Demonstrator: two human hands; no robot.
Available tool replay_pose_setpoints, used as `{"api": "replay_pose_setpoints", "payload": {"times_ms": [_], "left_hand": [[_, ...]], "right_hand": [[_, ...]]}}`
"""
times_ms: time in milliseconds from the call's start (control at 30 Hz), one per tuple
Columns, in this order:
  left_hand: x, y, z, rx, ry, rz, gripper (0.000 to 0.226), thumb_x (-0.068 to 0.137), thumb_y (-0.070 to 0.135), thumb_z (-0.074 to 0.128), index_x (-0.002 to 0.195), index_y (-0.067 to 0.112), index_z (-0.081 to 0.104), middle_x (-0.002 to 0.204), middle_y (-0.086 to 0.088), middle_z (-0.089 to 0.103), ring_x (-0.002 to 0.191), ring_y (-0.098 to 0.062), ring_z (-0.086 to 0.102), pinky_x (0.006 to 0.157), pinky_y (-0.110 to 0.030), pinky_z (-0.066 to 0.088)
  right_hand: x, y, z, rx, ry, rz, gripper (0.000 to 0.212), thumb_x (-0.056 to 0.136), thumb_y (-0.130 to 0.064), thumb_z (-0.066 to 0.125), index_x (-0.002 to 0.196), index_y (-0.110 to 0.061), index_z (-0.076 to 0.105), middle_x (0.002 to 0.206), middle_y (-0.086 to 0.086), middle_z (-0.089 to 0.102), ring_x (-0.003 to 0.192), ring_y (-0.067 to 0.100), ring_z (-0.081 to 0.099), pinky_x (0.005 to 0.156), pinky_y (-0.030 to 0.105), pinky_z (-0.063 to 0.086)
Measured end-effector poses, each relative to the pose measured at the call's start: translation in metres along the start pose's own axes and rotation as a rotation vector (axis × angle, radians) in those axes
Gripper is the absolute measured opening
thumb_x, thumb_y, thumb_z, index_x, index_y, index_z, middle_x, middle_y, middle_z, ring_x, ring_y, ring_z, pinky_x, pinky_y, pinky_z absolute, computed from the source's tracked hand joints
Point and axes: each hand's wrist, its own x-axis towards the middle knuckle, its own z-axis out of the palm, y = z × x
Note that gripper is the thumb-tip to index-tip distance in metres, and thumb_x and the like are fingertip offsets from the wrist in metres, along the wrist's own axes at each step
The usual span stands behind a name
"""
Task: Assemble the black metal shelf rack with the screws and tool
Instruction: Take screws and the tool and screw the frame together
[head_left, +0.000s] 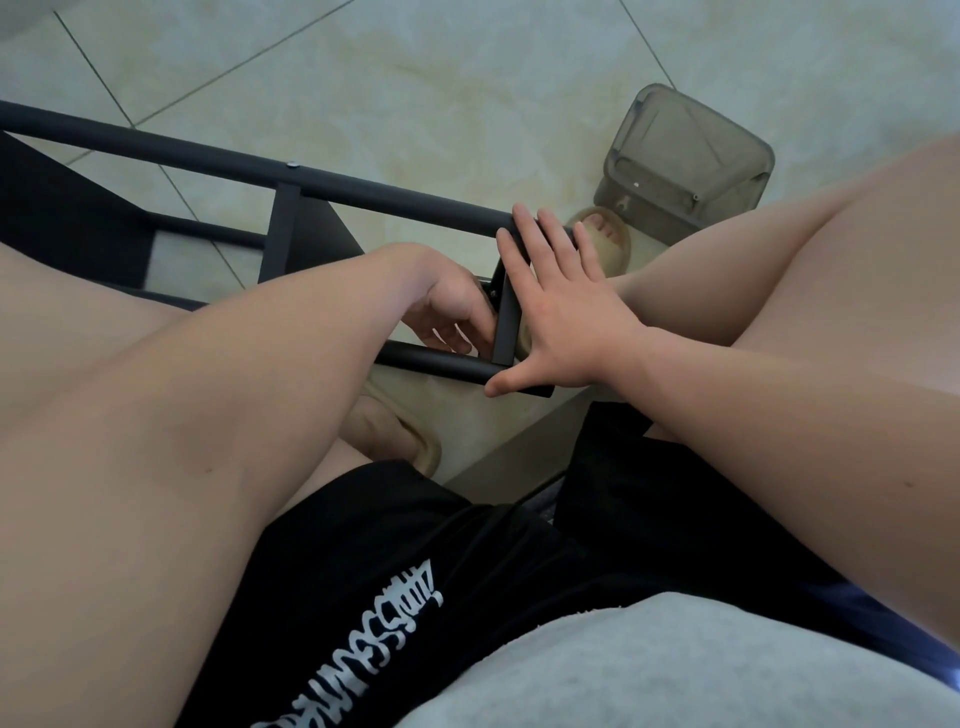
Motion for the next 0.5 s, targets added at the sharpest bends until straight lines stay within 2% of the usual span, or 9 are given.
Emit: {"api": "replay_pose_setpoints", "payload": {"times_ms": [233, 400, 500], "left_hand": [[0.0037, 0.0006, 0.0034, -0.010, -0.029, 0.011, 0.012, 0.084, 0.004, 0.068, 0.088, 0.015, 0.067, 0.070, 0.002, 0.059, 0.062, -0.010, 0.049, 0.069, -0.025, 0.042], [0.0015, 0.0020, 0.0028, -0.016, -0.027, 0.016, 0.016, 0.085, 0.001, 0.066, 0.089, 0.016, 0.068, 0.073, 0.001, 0.062, 0.066, -0.011, 0.056, 0.071, -0.026, 0.044], [-0.0020, 0.0035, 0.0040, -0.028, -0.010, 0.028, 0.019, 0.086, 0.000, 0.064, 0.094, 0.017, 0.070, 0.084, 0.001, 0.068, 0.074, -0.011, 0.063, 0.074, -0.027, 0.049]], "right_hand": [[0.0001, 0.0013, 0.0011, 0.005, 0.011, -0.003, 0.153, 0.055, -0.099, 0.054, 0.161, -0.007, -0.008, 0.167, 0.017, -0.021, 0.155, 0.035, -0.018, 0.124, 0.053, -0.009], [0.0004, 0.0021, 0.0025, 0.015, 0.011, -0.006, 0.153, 0.055, -0.099, 0.054, 0.161, -0.008, -0.009, 0.167, 0.017, -0.022, 0.155, 0.035, -0.019, 0.125, 0.053, -0.009], [0.0006, 0.0022, 0.0021, 0.015, 0.010, -0.008, 0.153, 0.055, -0.099, 0.054, 0.161, -0.008, -0.010, 0.167, 0.016, -0.023, 0.154, 0.035, -0.020, 0.125, 0.053, -0.009]]}}
